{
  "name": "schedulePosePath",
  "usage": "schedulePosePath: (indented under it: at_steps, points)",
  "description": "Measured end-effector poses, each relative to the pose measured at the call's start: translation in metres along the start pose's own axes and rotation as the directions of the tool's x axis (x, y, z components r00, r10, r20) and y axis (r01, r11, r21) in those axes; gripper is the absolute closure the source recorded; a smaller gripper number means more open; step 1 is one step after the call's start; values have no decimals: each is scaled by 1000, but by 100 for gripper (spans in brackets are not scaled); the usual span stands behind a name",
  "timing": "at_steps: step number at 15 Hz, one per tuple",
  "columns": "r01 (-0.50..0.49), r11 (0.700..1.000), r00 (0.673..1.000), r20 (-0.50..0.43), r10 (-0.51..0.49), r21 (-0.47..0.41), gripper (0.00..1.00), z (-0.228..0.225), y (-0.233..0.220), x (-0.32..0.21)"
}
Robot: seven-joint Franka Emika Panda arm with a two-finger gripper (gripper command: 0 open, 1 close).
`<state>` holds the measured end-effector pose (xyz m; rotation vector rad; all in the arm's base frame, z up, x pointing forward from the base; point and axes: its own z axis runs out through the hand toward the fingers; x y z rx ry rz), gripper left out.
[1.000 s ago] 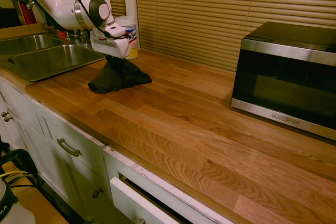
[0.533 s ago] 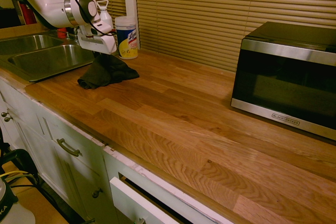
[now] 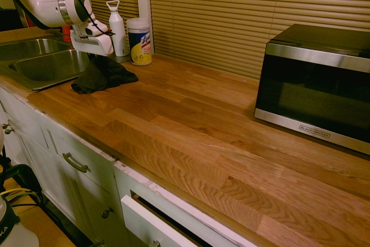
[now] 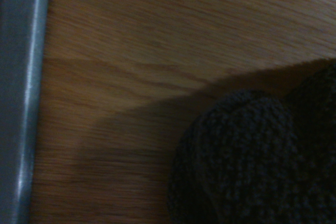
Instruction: Clear the spill
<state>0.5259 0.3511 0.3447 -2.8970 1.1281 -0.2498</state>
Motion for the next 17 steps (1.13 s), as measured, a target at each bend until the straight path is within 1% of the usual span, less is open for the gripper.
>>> schedulePosePath:
  at_steps: [10,12,17]
  points:
    - [-16,1000,1000,2,16,-10,0,-4,5,16]
    - [-13,1000,1000,-7,13,-6,0,-17,6,17]
    - [-5,1000,999,-38,6,19,0,-74,12,13]
